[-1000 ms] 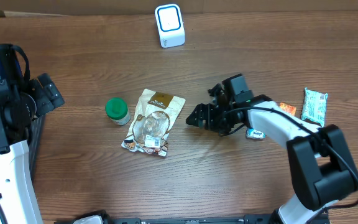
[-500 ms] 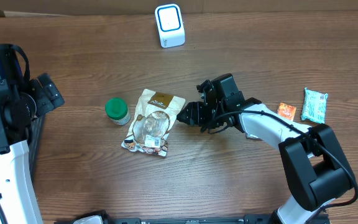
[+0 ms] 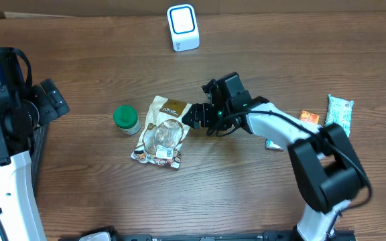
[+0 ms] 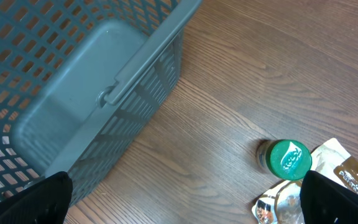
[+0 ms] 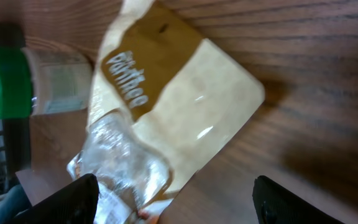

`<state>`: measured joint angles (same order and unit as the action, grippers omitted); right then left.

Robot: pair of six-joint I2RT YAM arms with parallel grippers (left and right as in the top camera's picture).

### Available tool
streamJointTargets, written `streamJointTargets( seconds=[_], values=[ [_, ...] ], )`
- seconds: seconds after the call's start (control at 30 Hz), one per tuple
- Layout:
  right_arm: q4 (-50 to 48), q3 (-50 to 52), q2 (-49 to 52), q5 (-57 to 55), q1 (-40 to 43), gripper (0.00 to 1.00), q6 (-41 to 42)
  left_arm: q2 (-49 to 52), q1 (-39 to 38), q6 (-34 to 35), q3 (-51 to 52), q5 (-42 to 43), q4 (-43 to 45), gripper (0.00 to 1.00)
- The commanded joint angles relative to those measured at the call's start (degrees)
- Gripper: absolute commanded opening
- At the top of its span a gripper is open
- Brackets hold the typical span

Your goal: Scan the item barcode

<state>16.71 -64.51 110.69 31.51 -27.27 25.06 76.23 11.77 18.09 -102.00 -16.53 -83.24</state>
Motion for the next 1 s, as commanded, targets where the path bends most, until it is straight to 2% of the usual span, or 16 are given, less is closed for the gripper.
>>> streamJointTargets(
  seconds=[0.0,0.1,0.27,0.53,0.67,0.83,0.87,0.97],
  values=[
    [-3.7,-0.8,5.6,8.8,0.5,0.8,-0.1,-0.5,0.3,1.0,-0.4,-0.4,-0.1,1.0],
    [-9.2,-0.8,7.6,13.9,0.4,0.81,-1.0,-0.5,0.3,1.0,-0.4,-0.4,-0.1,1.0],
    [-14.6,-0.8,9.1,12.1,-1.5,0.81,1.6,-0.5,0.3,1.0,-0.4,-0.4,-0.1,1.0],
    [-22.0,-0.8,13.2,2.1,-10.4,0.68,9.8,-0.5,0.3,1.0,-0.4,-0.4,-0.1,1.0],
    [-22.4,-0.8,13.7,1.6,-11.3,0.49,9.9,-0.5,0.3,1.0,-0.4,-0.4,-0.1,1.0],
    [-22.3,-0.8,13.7,3.4,-11.0,0.08,9.9,-0.5,0.3,1.0,-0.4,-0.4,-0.1,1.0],
    [-22.3,-0.8,13.7,4.6,-10.7,0.04,9.9,-0.5,0.3,1.0,-0.4,-0.4,-0.1,1.0],
    [-22.2,-0.8,13.1,8.7,-8.8,0.04,9.9,-0.5,0.3,1.0,-0.4,-0.4,-0.1,1.0]
  ],
)
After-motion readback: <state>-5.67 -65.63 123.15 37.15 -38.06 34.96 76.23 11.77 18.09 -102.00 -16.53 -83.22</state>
